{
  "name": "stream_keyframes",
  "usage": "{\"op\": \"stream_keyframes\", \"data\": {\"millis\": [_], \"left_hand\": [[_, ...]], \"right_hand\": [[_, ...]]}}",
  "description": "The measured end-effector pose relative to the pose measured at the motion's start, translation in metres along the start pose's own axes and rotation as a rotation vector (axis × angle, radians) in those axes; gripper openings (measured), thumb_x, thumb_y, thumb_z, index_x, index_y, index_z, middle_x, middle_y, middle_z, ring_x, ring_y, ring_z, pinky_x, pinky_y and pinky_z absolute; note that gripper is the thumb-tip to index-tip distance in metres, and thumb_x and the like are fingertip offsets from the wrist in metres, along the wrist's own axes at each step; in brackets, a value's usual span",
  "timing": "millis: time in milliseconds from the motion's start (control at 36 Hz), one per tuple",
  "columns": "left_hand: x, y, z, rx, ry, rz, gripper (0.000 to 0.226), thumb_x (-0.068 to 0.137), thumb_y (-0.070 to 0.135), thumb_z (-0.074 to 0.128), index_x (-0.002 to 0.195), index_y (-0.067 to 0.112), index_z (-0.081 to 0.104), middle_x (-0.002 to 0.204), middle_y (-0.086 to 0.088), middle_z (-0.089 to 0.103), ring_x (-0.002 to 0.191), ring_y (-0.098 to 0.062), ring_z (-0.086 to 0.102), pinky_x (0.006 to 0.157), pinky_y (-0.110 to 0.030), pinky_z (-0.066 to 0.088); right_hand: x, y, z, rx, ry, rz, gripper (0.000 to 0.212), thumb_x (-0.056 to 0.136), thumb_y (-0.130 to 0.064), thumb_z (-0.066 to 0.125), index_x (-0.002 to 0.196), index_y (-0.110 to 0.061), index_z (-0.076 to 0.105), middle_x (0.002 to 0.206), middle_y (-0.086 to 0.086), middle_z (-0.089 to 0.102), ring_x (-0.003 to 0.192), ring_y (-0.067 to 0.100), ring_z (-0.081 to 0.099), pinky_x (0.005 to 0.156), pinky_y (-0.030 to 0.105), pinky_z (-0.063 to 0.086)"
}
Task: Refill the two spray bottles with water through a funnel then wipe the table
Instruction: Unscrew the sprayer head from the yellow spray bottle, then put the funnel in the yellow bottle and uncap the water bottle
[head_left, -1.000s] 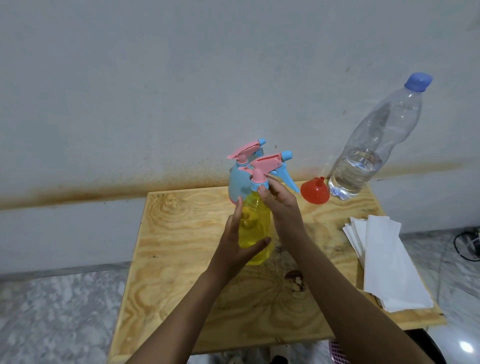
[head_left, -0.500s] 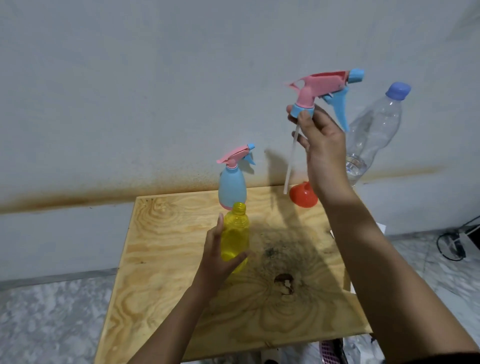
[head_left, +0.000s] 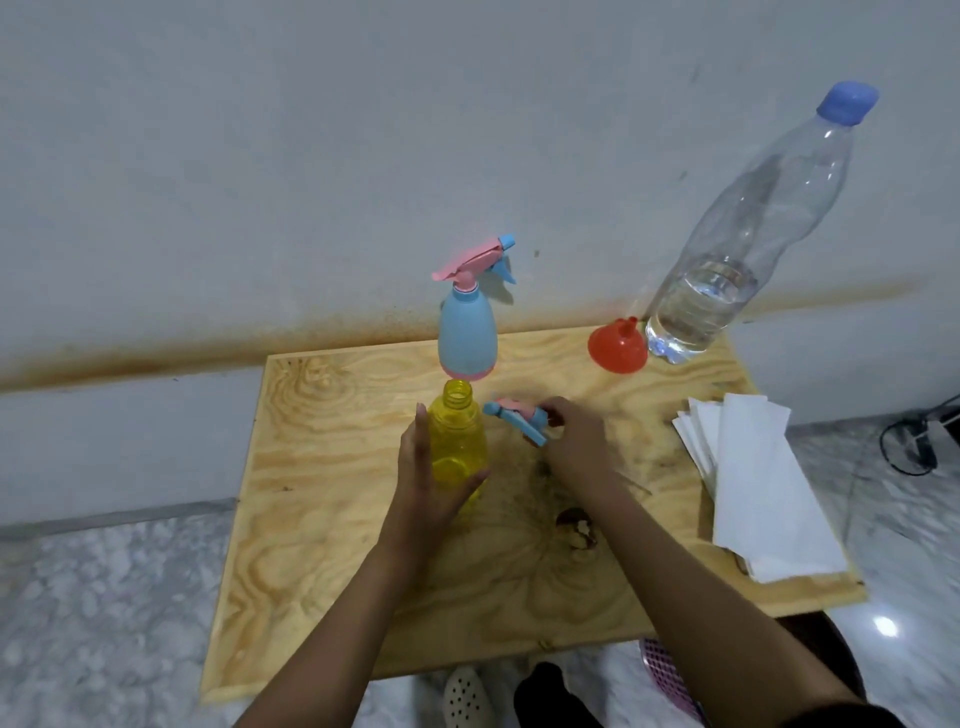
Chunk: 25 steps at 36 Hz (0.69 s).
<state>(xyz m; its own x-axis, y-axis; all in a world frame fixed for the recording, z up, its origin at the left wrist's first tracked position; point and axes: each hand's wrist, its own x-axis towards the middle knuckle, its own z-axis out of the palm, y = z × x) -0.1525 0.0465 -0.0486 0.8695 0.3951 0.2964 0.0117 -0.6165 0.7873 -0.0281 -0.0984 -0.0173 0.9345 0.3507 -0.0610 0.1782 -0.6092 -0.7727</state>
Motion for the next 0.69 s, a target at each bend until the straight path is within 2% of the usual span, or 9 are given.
{"op": "stream_keyframes", "data": {"millis": [56, 111, 167, 250, 333, 472, 528, 611, 694], "left_hand": [[-0.003, -0.001, -0.001, -0.013, 0.0, 0.0, 0.098, 0.076, 0.062, 0.06, 0.138, 0.056, -0.016, 0.14, 0.003, 0.015, 0.128, 0.004, 0.017, 0.099, -0.033, 0.031], [-0.006, -0.002, -0.002, -0.023, 0.002, -0.018, 0.099, 0.075, 0.06, 0.064, 0.136, 0.06, -0.015, 0.141, 0.004, 0.014, 0.128, 0.003, 0.019, 0.099, -0.031, 0.031], [-0.009, -0.004, -0.002, -0.019, 0.006, -0.013, 0.097, 0.075, 0.061, 0.063, 0.136, 0.06, -0.012, 0.142, 0.006, 0.012, 0.128, 0.006, 0.018, 0.1, -0.027, 0.03], [-0.013, -0.007, -0.002, -0.01, 0.024, 0.009, 0.088, 0.077, 0.072, 0.051, 0.139, 0.055, -0.01, 0.142, 0.006, 0.013, 0.128, 0.006, 0.019, 0.1, -0.029, 0.032], [-0.014, -0.009, 0.0, -0.011, 0.062, -0.014, 0.087, 0.077, 0.071, 0.051, 0.14, 0.051, -0.005, 0.14, 0.001, 0.019, 0.126, 0.002, 0.024, 0.097, -0.025, 0.033], [-0.018, -0.01, 0.001, -0.011, 0.076, -0.049, 0.086, 0.078, 0.069, 0.051, 0.141, 0.042, 0.0, 0.141, -0.015, 0.026, 0.126, -0.015, 0.028, 0.096, -0.034, 0.035], [-0.018, -0.008, 0.002, -0.013, 0.07, -0.064, 0.085, 0.077, 0.071, 0.05, 0.14, 0.042, 0.0, 0.142, -0.021, 0.026, 0.126, -0.012, 0.027, 0.098, -0.034, 0.032], [-0.018, -0.008, 0.001, -0.007, 0.071, -0.048, 0.085, 0.078, 0.071, 0.049, 0.14, 0.039, -0.001, 0.14, -0.01, 0.022, 0.125, 0.001, 0.021, 0.097, -0.036, 0.032], [-0.019, -0.01, 0.001, -0.004, 0.073, -0.037, 0.083, 0.081, 0.07, 0.046, 0.141, 0.035, 0.0, 0.139, -0.005, 0.017, 0.127, 0.007, 0.015, 0.101, -0.035, 0.026]], "right_hand": [[-0.004, 0.003, 0.009, -0.037, -0.018, 0.012, 0.015, 0.08, -0.015, 0.065, 0.095, -0.012, 0.067, 0.084, -0.003, 0.06, 0.085, 0.017, 0.057, 0.067, 0.026, 0.039], [-0.008, 0.006, 0.017, -0.059, -0.027, 0.03, 0.014, 0.083, -0.018, 0.062, 0.094, -0.012, 0.066, 0.083, -0.004, 0.057, 0.082, 0.015, 0.053, 0.062, 0.026, 0.033], [-0.011, 0.013, 0.026, -0.064, -0.041, 0.027, 0.016, 0.082, -0.019, 0.062, 0.097, -0.012, 0.065, 0.087, -0.001, 0.057, 0.085, 0.016, 0.051, 0.063, 0.023, 0.031], [-0.015, 0.022, 0.037, -0.043, -0.039, 0.055, 0.023, 0.083, -0.021, 0.064, 0.104, -0.012, 0.06, 0.099, 0.004, 0.055, 0.092, 0.017, 0.047, 0.061, 0.013, 0.027], [-0.018, 0.023, 0.04, -0.012, -0.001, 0.077, 0.031, 0.084, -0.02, 0.066, 0.111, -0.009, 0.056, 0.105, 0.006, 0.052, 0.095, 0.014, 0.043, 0.07, 0.017, 0.029], [-0.018, 0.027, 0.042, -0.02, 0.02, 0.078, 0.028, 0.081, -0.018, 0.068, 0.104, -0.011, 0.055, 0.106, 0.006, 0.053, 0.097, 0.014, 0.042, 0.074, 0.021, 0.03], [-0.018, 0.029, 0.043, -0.021, 0.022, 0.067, 0.029, 0.08, -0.017, 0.069, 0.104, -0.011, 0.054, 0.107, 0.007, 0.053, 0.099, 0.016, 0.043, 0.073, 0.02, 0.027], [-0.02, 0.028, 0.041, -0.02, 0.004, 0.036, 0.032, 0.082, -0.015, 0.066, 0.11, -0.009, 0.053, 0.109, 0.007, 0.051, 0.101, 0.017, 0.043, 0.072, 0.017, 0.026], [-0.023, 0.026, 0.033, 0.034, 0.012, -0.023, 0.039, 0.084, -0.017, 0.062, 0.119, -0.008, 0.05, 0.114, 0.007, 0.051, 0.105, 0.018, 0.047, 0.081, 0.02, 0.034]]}}
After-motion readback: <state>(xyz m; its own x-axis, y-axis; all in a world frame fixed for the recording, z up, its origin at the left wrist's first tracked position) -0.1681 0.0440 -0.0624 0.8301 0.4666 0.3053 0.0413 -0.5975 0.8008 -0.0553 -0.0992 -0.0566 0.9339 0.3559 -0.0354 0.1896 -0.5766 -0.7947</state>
